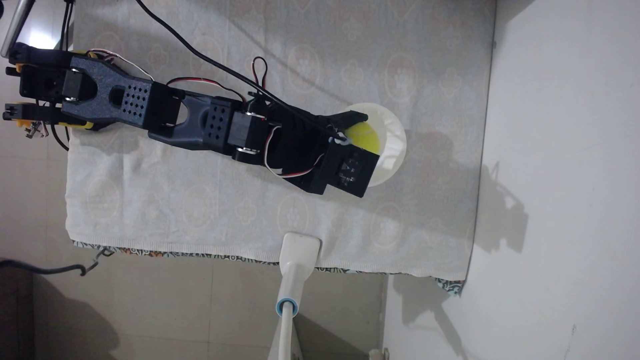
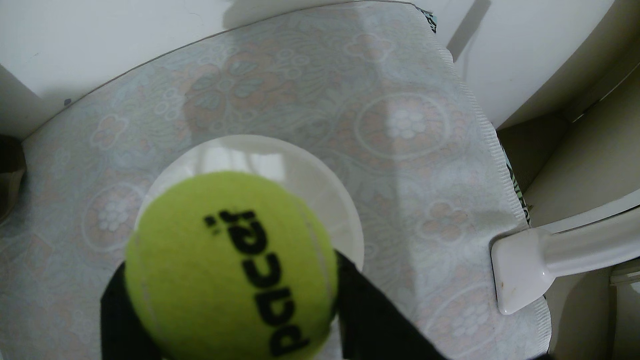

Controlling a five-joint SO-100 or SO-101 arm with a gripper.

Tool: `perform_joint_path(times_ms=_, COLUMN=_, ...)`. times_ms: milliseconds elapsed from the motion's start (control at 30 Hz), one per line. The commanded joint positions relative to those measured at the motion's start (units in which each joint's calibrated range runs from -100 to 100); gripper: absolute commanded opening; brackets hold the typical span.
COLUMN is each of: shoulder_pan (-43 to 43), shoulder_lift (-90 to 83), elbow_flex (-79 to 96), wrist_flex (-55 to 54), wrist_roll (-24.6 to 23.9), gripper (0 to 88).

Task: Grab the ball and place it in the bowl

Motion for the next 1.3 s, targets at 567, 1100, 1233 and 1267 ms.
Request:
perform_joint_path(times_ms=567, shoulder_pan=0.58, shoulder_lift=-0.83, elbow_flex=-4.97, wrist_flex=-1.59, wrist_roll=0.29, gripper=45.3)
perform_joint_path(times_ms=1100, shoulder_pan=0.14, shoulder_lift=-9.44, elbow_flex=-4.97, wrist_flex=5.89, wrist_roll=0.29, gripper=48.0)
perform_joint_path(times_ms=1233, shoulder_pan=-0.97, shoulder_lift=-12.82, elbow_flex=-4.97, wrist_flex=9.99, wrist_roll=-0.05, gripper=47.2)
perform_joint_path(times_ms=1267, shoulder_pan=-1.52, shoulder_lift=-13.47, elbow_flex=-4.97, wrist_flex=11.06, wrist_roll=-0.2, gripper=47.2)
